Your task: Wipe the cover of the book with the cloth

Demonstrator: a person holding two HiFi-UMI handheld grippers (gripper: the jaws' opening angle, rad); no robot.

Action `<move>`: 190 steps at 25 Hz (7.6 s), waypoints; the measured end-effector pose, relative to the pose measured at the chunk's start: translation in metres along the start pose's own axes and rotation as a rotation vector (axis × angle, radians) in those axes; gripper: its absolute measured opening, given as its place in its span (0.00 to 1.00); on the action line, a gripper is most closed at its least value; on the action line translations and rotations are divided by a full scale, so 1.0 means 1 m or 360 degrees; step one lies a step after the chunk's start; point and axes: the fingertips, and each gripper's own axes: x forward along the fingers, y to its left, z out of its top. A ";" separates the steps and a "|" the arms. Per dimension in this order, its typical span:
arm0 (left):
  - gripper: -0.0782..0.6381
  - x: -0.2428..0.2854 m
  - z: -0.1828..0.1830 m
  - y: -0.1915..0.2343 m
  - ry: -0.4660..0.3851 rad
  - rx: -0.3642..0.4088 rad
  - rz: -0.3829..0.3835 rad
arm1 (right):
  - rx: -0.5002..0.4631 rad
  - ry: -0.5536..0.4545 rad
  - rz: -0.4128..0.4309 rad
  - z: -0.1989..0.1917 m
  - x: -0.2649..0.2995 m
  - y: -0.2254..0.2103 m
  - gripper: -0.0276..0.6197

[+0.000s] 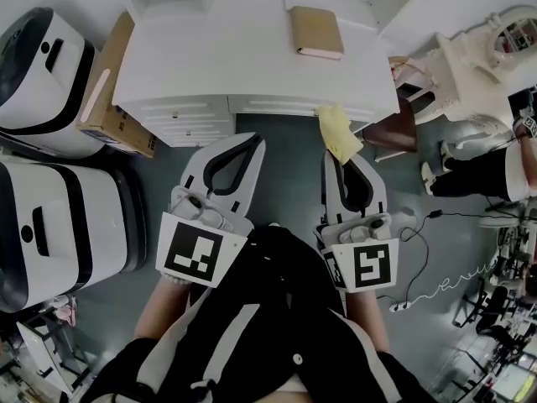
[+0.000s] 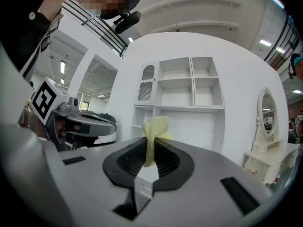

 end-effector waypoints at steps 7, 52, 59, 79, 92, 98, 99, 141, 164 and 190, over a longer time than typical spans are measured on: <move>0.11 -0.009 -0.001 -0.002 -0.0018 0.0020 -0.0044 | -0.0038 -0.0021 -0.0080 0.007 -0.008 0.001 0.10; 0.11 0.227 -0.014 0.031 0.0130 -0.0083 0.0132 | 0.0059 0.0046 0.0106 -0.049 0.130 -0.206 0.10; 0.11 0.288 -0.009 0.043 0.0145 -0.0122 0.0251 | 0.0052 0.0056 0.0244 -0.053 0.172 -0.256 0.10; 0.11 0.326 -0.021 0.067 0.0252 -0.0242 0.0479 | 0.0112 0.0125 0.0390 -0.078 0.208 -0.293 0.10; 0.11 0.364 -0.055 0.112 0.0295 -0.0347 0.0350 | 0.0091 0.0171 0.0300 -0.088 0.248 -0.303 0.10; 0.15 0.387 -0.087 0.137 0.0393 -0.0439 0.0292 | 0.0083 0.0239 0.0279 -0.103 0.280 -0.306 0.10; 0.16 0.390 -0.092 0.141 0.0411 -0.0453 0.0284 | 0.0081 0.0247 0.0277 -0.105 0.285 -0.306 0.10; 0.40 0.468 -0.289 0.160 0.1080 -0.1359 0.0063 | -0.0322 0.0661 0.0524 -0.227 0.468 -0.306 0.10; 0.47 0.465 -0.299 0.162 0.1072 -0.1598 -0.0023 | -0.0728 0.1014 0.0583 -0.295 0.528 -0.302 0.10; 0.44 0.467 -0.299 0.160 0.1060 -0.1623 -0.0102 | -0.0683 0.0949 0.1393 -0.293 0.441 -0.207 0.10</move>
